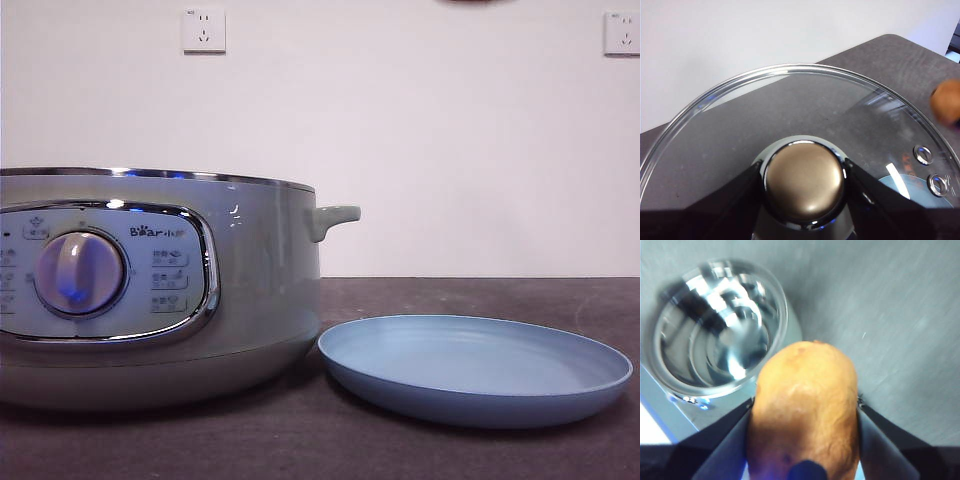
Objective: Take the potato out from the steamer,put the potato on the plate,close the lid
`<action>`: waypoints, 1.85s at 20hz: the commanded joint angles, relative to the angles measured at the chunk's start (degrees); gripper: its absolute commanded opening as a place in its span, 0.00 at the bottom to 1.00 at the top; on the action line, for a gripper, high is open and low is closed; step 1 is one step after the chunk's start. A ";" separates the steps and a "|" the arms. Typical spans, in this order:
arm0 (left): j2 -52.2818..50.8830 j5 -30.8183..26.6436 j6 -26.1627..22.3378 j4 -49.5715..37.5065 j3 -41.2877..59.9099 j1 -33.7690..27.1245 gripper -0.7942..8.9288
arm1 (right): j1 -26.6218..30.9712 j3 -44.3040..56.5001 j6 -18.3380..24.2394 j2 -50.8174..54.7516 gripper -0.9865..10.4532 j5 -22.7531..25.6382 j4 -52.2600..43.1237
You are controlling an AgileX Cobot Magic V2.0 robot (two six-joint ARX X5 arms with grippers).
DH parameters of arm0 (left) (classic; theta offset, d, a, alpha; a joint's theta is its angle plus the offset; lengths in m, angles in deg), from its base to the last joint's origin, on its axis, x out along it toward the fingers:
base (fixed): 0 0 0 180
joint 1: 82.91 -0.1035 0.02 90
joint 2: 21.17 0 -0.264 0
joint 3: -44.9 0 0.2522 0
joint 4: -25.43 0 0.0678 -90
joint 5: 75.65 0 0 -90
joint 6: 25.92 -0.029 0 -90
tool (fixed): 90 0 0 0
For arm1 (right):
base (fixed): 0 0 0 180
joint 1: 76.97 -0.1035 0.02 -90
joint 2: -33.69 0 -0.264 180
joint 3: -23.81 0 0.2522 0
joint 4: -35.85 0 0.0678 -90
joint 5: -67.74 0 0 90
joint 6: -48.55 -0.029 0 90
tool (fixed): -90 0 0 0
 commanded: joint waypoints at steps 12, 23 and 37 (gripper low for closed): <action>-1.03 0.74 -0.68 -3.06 -0.92 0.11 0.07 | -0.17 38.29 -7.82 -0.46 0.08 0.13 -30.58; -1.03 0.90 -0.66 -2.71 -0.92 0.11 0.07 | -1.90 43.74 -8.70 -9.22 0.08 0.13 -34.82; -1.05 0.87 -0.68 -1.31 -0.92 0.11 0.07 | -3.45 43.39 -9.55 -9.55 0.53 7.67 -35.45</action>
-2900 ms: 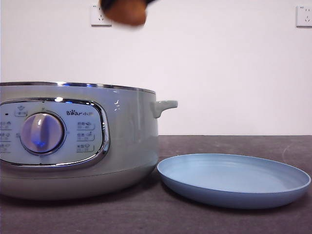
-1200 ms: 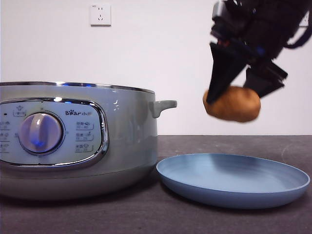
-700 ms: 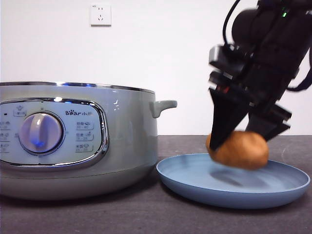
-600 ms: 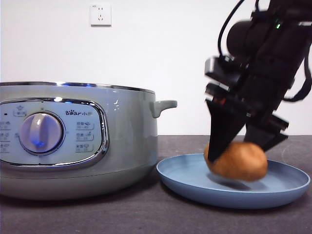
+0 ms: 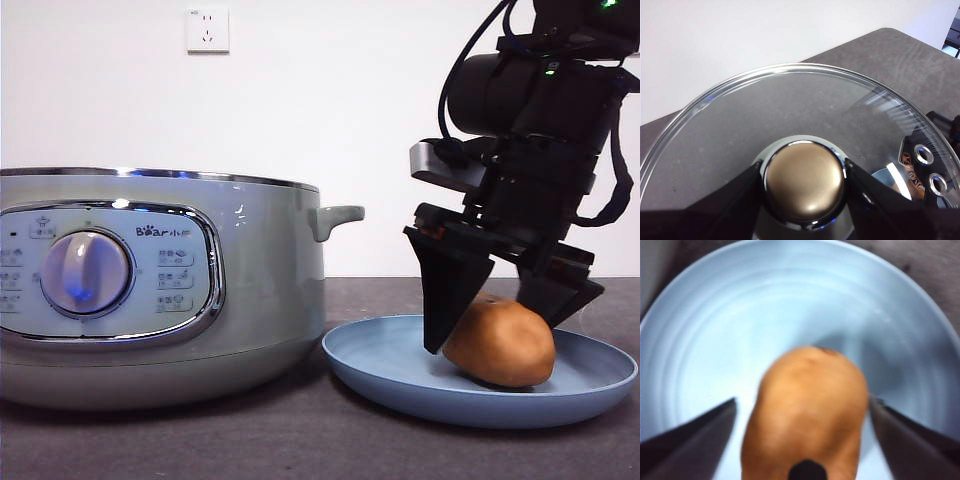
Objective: Take the potato out from the steamer,put the potato on the plate,close the lid
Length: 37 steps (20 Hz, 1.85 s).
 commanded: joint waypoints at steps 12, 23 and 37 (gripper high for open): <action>2.32 -0.28 -1.90 -2.10 -0.68 0.11 0.07 | 0.09 -1.73 -2.78 28.33 0.51 0.39 2.54; 7.96 -0.26 -2.38 -5.68 7.61 0.09 0.07 | 0.09 -1.73 -3.58 50.97 0.14 0.35 7.43; 7.93 0.26 1.55 -15.19 27.61 -0.44 0.07 | 0.09 -1.73 -4.00 53.81 0.14 0.39 10.71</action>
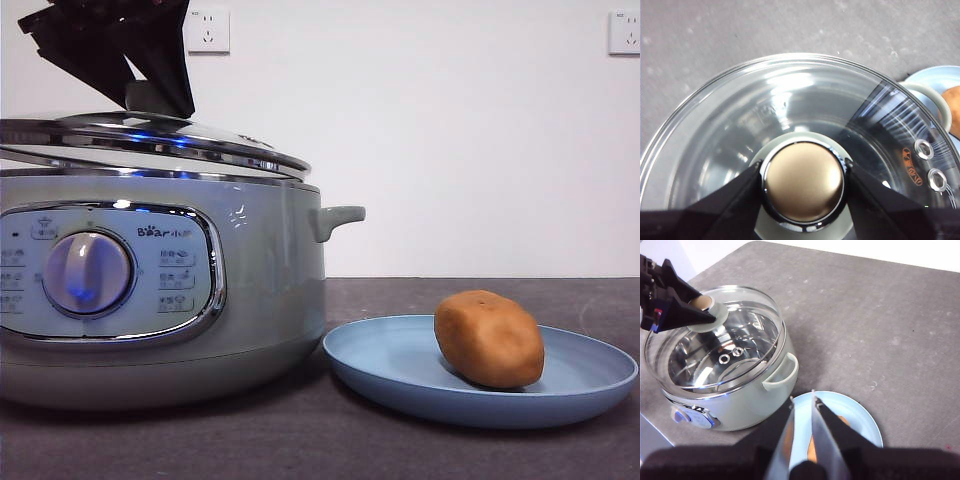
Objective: Take the potato out from the steamer,put the potato on the plate,close the lid
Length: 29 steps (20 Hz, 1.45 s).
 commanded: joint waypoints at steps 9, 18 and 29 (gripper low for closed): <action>-0.70 2.67 2.21 -1.55 2.23 -0.04 0.07 | -0.02 -0.15 -0.70 0.11 0.14 0.17 -0.35; -0.70 2.43 2.25 -2.40 7.15 -0.09 0.08 | -0.02 -0.15 -0.92 0.11 0.14 -0.11 -0.33; -1.11 2.43 4.15 -3.37 0.57 -0.09 0.59 | -0.02 -0.15 -1.29 0.11 0.14 -0.11 -0.33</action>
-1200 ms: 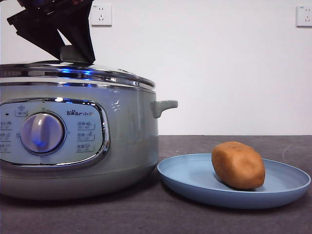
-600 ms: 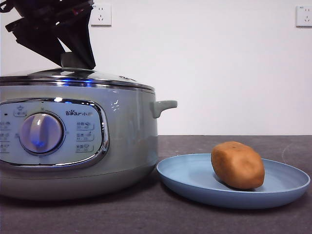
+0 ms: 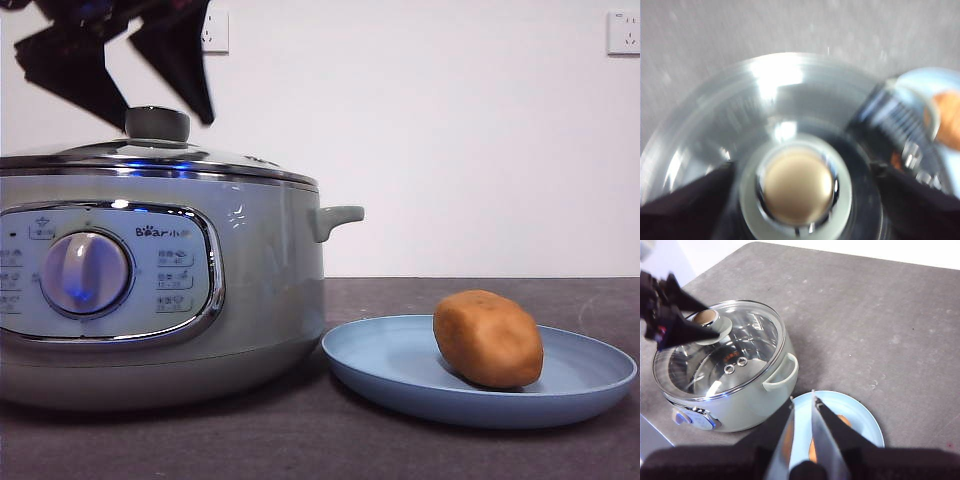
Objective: Take the potato out from the steamer,put the potato on the plate,close the lid
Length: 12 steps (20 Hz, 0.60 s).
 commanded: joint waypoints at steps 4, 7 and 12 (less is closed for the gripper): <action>-4.04 0.35 -0.15 3.56 -9.75 0.13 0.56 | -0.02 -0.15 -0.52 0.11 0.14 -0.02 -0.37; -9.53 0.63 -1.11 8.33 -13.40 0.13 0.35 | -0.02 -0.15 -0.52 0.11 0.14 -0.04 -0.76; -21.70 0.59 -2.05 14.97 -13.66 0.13 0.07 | -0.04 -0.15 -0.52 0.11 0.13 -0.24 -1.07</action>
